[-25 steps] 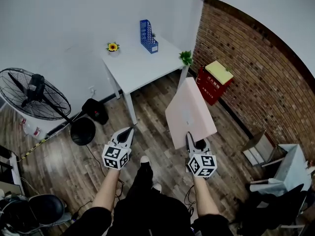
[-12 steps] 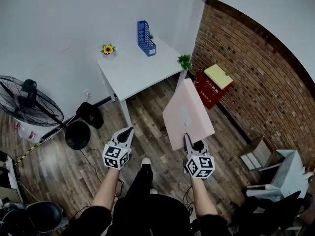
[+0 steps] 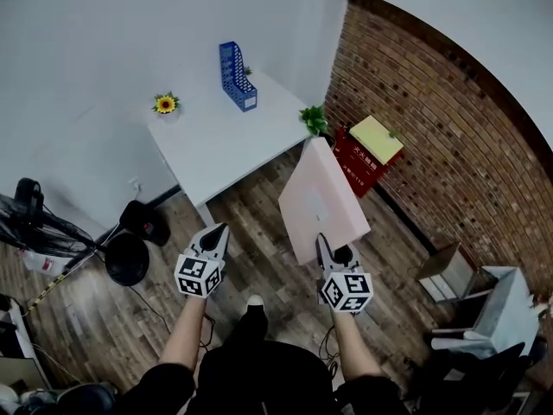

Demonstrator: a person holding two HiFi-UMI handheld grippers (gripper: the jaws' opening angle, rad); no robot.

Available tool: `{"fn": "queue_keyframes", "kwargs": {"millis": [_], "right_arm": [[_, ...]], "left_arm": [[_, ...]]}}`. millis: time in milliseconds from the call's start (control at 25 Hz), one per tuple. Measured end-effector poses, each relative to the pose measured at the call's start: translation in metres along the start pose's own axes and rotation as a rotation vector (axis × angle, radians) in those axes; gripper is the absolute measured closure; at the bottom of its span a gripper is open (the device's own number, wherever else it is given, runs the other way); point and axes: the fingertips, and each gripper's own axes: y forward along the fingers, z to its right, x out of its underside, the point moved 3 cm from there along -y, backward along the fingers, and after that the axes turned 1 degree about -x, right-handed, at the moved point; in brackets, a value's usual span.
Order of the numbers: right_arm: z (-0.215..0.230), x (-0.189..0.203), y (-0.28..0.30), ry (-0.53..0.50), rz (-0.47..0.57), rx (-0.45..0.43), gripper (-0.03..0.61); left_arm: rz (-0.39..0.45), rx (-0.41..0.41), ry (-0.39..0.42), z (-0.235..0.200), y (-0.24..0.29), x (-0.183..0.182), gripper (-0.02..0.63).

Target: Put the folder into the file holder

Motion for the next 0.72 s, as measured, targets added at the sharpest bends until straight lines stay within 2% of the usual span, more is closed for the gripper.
{"fn": "queue_keyframes", "kwargs": {"millis": [360, 720], "right_arm": [[0.005, -0.026, 0.099, -0.003, 0.004, -0.003, 0.407], [0.004, -0.043, 0.162, -0.013, 0.019, -0.017, 0.407]], "left_arm": [[-0.011, 0.015, -0.002, -0.069, 0.071, -0.021, 0.591], [-0.005, -0.001, -0.009, -0.116, 0.107, -0.029, 0.591]]}}
